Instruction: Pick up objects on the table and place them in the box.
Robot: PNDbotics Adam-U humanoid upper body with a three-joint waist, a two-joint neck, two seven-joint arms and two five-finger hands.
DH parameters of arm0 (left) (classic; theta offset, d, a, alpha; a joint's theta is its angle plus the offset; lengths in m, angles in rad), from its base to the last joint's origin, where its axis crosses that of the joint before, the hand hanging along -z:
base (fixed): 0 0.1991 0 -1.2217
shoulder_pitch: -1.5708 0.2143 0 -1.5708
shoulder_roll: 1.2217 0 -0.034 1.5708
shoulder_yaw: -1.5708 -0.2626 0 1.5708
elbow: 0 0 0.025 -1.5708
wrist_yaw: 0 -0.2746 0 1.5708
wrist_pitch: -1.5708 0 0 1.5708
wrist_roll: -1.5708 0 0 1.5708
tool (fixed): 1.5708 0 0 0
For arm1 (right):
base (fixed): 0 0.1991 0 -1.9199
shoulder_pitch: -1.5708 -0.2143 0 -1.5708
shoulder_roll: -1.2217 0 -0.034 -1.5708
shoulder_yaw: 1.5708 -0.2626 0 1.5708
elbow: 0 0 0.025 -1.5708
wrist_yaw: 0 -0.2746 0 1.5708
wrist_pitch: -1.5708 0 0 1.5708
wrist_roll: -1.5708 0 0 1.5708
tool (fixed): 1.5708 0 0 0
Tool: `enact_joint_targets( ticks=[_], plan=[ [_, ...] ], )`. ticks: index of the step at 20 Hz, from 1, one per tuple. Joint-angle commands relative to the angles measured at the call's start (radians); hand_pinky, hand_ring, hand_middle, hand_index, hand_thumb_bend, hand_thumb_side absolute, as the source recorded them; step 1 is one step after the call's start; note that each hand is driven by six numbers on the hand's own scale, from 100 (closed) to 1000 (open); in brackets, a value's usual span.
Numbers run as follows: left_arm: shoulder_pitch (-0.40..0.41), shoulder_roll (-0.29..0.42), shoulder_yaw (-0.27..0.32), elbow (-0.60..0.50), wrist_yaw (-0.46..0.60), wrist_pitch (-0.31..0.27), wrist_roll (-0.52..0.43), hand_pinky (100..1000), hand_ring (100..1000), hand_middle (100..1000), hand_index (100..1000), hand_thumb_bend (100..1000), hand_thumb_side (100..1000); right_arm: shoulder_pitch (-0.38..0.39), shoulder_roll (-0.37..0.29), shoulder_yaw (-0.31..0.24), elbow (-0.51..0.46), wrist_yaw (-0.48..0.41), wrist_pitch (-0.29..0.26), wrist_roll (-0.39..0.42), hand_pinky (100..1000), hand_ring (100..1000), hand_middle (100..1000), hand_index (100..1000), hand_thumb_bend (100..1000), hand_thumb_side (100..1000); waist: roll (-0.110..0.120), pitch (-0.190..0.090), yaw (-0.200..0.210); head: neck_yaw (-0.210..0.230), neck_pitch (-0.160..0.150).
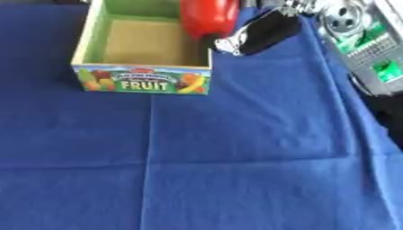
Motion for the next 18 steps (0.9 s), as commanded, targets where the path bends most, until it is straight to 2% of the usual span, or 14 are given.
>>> enact_joint_targets(
  ticks=[1, 10, 18],
  plan=[
    [-0.009, 0.023, -0.008, -0.019, -0.001, -0.003, -0.007, 425, 571, 629, 792, 100, 1000, -0.04, -0.015, -0.017, 0.041, -0.001, 0.003, -0.029, 368, 533, 359, 430, 100, 382, -0.002, -0.016, 0.008, -0.012, -0.018],
    [-0.033, 0.029, -0.015, -0.019, 0.001, -0.01, -0.016, 425, 571, 631, 792, 100, 1000, -0.136, 0.018, -0.011, 0.219, 0.034, 0.013, -0.126, 356, 532, 351, 424, 100, 391, -0.028, 0.025, 0.069, -0.058, -0.044],
    [-0.063, 0.029, -0.025, -0.019, 0.003, -0.017, -0.027, 425, 570, 632, 792, 100, 1000, -0.17, 0.029, 0.015, 0.312, 0.089, -0.027, -0.166, 361, 532, 349, 422, 100, 403, -0.048, 0.068, 0.121, -0.095, -0.08]
  ],
)
